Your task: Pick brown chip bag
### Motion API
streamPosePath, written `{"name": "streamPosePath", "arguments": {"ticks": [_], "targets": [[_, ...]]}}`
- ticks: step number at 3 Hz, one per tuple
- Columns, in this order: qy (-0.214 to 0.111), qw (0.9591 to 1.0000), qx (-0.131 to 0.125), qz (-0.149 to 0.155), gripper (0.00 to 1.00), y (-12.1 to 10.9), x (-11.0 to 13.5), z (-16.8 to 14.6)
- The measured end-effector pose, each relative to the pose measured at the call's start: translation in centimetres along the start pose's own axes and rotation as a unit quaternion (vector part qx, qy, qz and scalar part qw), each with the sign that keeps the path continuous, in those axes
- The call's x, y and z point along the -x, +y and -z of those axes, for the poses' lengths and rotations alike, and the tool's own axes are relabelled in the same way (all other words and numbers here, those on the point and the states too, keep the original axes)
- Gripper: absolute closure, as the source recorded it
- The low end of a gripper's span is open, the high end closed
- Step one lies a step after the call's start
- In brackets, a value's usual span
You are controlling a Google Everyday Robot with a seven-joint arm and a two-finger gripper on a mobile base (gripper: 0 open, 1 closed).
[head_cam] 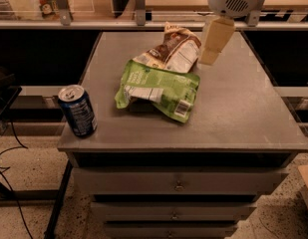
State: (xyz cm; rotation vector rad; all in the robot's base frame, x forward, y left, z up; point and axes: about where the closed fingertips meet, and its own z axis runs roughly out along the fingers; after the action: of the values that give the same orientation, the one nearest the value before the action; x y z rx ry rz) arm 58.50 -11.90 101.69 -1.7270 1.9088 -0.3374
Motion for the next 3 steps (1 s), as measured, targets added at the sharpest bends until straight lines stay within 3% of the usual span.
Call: {"name": "streamPosePath", "arguments": {"ticks": [1,2,3], "targets": [[0.000,1.0000,-0.001,0.000,0.00,0.0,0.0,0.1],[0.003,0.9996,-0.027,0.005,0.00,-2.1,-0.7,-1.7],[0.005,0.9982,-0.058,0.014,0.00,-5.6,-1.3,-4.4]]}}
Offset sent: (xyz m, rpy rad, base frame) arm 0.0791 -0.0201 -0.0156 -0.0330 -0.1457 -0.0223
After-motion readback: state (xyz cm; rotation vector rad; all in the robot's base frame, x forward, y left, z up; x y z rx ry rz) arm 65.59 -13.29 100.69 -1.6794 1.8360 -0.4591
